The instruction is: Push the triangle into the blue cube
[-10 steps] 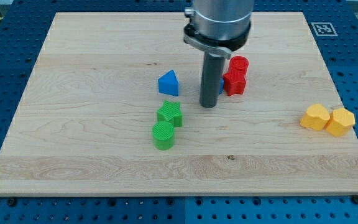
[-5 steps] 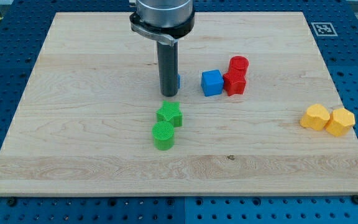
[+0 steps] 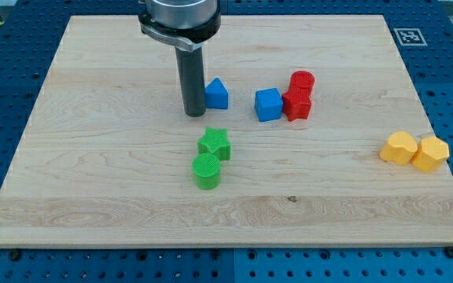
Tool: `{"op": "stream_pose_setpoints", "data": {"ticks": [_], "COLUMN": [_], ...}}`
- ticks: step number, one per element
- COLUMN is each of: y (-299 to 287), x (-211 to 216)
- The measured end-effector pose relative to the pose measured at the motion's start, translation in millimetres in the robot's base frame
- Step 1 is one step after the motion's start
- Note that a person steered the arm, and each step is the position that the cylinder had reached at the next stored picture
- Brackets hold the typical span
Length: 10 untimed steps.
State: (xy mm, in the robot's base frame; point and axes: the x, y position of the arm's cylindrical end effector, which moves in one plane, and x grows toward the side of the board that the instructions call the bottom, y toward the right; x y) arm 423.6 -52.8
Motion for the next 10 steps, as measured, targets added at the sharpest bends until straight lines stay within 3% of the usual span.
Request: {"op": "stream_pose_setpoints", "data": {"ticks": [5,10], "y": [3,47], "x": [-17,-25]}}
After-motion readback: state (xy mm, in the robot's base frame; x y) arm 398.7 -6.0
